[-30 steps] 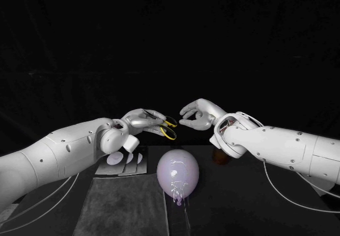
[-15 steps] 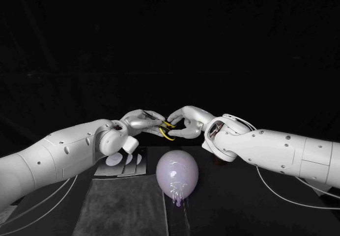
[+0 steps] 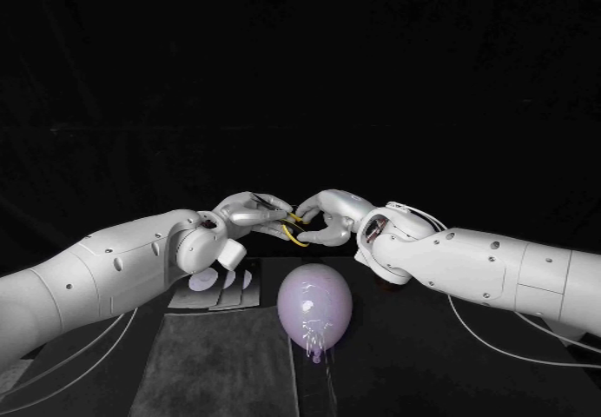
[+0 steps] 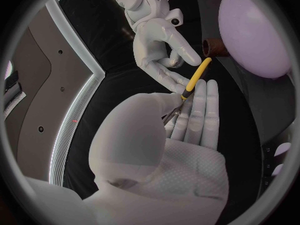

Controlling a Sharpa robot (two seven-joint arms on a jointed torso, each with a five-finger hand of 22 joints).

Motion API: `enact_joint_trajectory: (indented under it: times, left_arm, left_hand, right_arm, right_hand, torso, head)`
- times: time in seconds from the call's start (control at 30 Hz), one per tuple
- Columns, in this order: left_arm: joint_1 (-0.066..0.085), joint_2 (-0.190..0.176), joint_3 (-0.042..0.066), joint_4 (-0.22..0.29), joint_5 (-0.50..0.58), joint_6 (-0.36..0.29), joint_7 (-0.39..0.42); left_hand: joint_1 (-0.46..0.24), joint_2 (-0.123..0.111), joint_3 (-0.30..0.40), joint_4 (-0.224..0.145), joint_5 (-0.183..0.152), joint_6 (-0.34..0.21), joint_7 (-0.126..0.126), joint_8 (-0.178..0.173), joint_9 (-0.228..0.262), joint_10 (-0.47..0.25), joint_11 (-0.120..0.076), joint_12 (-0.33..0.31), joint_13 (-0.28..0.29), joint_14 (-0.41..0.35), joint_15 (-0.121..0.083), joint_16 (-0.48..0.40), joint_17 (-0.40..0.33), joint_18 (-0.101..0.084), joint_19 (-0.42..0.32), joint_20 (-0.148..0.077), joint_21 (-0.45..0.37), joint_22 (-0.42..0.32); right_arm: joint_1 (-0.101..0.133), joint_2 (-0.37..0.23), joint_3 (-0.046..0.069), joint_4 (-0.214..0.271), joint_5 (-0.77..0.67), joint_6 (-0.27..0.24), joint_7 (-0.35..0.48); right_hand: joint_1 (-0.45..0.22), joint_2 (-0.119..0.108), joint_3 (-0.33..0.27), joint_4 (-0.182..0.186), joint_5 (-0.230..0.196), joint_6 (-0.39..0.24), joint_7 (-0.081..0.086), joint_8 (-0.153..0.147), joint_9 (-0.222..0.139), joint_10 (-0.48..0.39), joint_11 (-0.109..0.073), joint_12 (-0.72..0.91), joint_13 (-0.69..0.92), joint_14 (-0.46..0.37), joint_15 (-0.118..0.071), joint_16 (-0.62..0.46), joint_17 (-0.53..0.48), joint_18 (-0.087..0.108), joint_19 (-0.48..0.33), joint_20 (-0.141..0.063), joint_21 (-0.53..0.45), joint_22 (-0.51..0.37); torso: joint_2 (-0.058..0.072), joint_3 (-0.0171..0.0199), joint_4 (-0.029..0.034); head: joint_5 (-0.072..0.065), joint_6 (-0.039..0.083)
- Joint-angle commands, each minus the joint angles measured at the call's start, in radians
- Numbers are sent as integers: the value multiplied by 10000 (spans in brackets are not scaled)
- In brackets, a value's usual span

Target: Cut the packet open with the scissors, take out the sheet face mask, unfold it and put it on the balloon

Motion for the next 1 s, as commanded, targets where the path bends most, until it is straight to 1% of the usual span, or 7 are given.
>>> enact_joint_trajectory:
  times: [0.03,0.23,0.4,0.53,0.7,0.77,1.0]
  left_arm:
    - [22,-6,20,63,-3,-51,209]
    - [22,-28,20,83,-3,-57,206]
    - [22,-35,20,103,-3,-47,207]
    - [23,-40,20,137,-4,-45,208]
    - [23,-56,24,219,-56,-63,212]
    - [23,-61,25,247,-63,-74,225]
    - [23,-75,29,340,-43,-98,291]
  left_hand:
    - [-51,16,271,-300,37,75,788,67,-25,667,-333,-59,-1,6,-61,-59,12,202,-100,-2,75,25]
    - [-57,15,277,-315,37,89,785,67,-47,697,-337,-84,0,19,-66,-59,17,200,-110,-8,109,48]
    - [-67,14,291,-339,37,108,782,67,-83,737,-341,-126,1,35,-71,-62,23,197,-133,-16,160,82]
    - [-67,14,291,-339,37,108,782,67,-83,737,-341,-126,1,35,-71,-62,23,197,-133,-16,160,82]
    - [-76,11,306,-369,37,132,779,67,-124,786,-347,-172,3,58,-78,-63,31,195,-163,-26,220,123]
    - [-80,8,308,-380,37,140,778,68,-136,800,-348,-186,3,66,-81,-64,33,194,-170,-29,240,136]
    - [-84,8,314,-391,37,149,776,68,-153,817,-350,-205,3,74,-82,-65,36,192,-180,-33,267,154]
  right_arm:
    - [-14,-21,6,-18,-470,-400,-158]
    - [-22,-99,8,56,-456,-734,-59]
    - [-28,-43,8,-18,-299,-781,9]
    - [-36,76,8,-179,-230,-692,14]
    - [-59,227,8,-378,-206,-554,18]
    - [-72,287,8,-435,-213,-449,23]
    - [-147,445,8,-606,-282,43,-78]
  right_hand:
    - [203,55,-48,-52,-23,46,231,17,-2,42,-19,20,20,13,83,33,30,147,45,39,-31,41]
    - [347,164,-68,-121,-12,336,121,163,12,475,-126,147,51,88,3,174,232,90,261,-16,216,306]
    - [369,199,-63,-132,-10,417,93,200,9,589,-155,161,53,78,-23,158,174,94,258,-40,192,294]
    - [390,207,-58,-146,-15,403,100,188,-3,554,-147,125,40,60,-20,130,117,111,210,-48,116,227]
    - [403,196,-123,-173,-21,171,172,44,-95,233,-73,-28,2,-9,29,21,-104,165,11,-25,-199,-34]
    - [404,189,-155,-180,-22,102,186,8,-122,138,-53,-37,-1,-33,48,-11,-163,184,-45,-15,-291,-108]
    - [391,178,-290,-177,-27,-276,240,-62,-275,-123,1,-38,-2,-82,95,-70,-282,207,-129,22,-448,-214]
  torso:
    - [1,9,-8]
    - [-6,20,-25]
    - [-4,24,-25]
    - [5,18,-26]
    - [12,11,-6]
    - [15,17,-3]
    - [-11,6,-3]
  head:
    - [22,-12]
    - [41,-24]
    - [26,-16]
    - [12,-27]
    - [16,-26]
    - [16,-36]
    - [20,-62]
